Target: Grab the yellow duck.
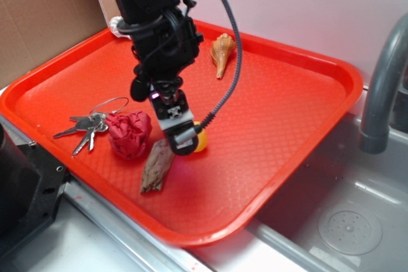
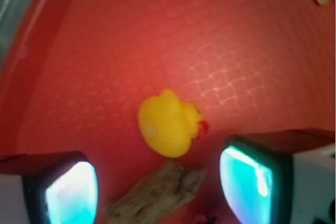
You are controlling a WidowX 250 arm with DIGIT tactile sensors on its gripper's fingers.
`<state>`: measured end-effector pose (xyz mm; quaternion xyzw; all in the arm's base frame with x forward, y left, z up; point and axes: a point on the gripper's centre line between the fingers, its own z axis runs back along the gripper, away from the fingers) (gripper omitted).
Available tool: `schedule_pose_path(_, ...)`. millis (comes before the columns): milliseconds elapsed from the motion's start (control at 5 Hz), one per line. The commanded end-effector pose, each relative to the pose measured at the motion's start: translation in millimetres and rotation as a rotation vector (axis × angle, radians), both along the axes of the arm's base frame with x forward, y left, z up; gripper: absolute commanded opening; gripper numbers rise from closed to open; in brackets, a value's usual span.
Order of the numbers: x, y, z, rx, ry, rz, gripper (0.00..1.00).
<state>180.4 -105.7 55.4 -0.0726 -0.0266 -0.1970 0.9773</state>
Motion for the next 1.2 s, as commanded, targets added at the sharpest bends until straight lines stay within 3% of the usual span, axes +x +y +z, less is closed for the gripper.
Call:
schedule_pose_path(0, 4.0, -15.5, -18.2, 0.058, 0.009, -0.031, 1.00)
schedule_pose_path(200, 5.4, -23.0, -26.5, 0.065, 0.028, -0.040, 0.00)
schedule_pose_path(400, 7.2, -25.1, -25.5, 0.058, 0.026, -0.038, 0.00)
schedule_pose_path(600, 6.3, -15.8, 9.0, 0.023, -0.044, 0.000, 0.00)
schedule_pose_path(800, 3.7, 3.4, 45.2, -0.002, -0.120, 0.068, 0.00)
schedule_pose_path(1000, -1.1, 35.1, 82.5, 0.006, -0.146, 0.210, 0.00)
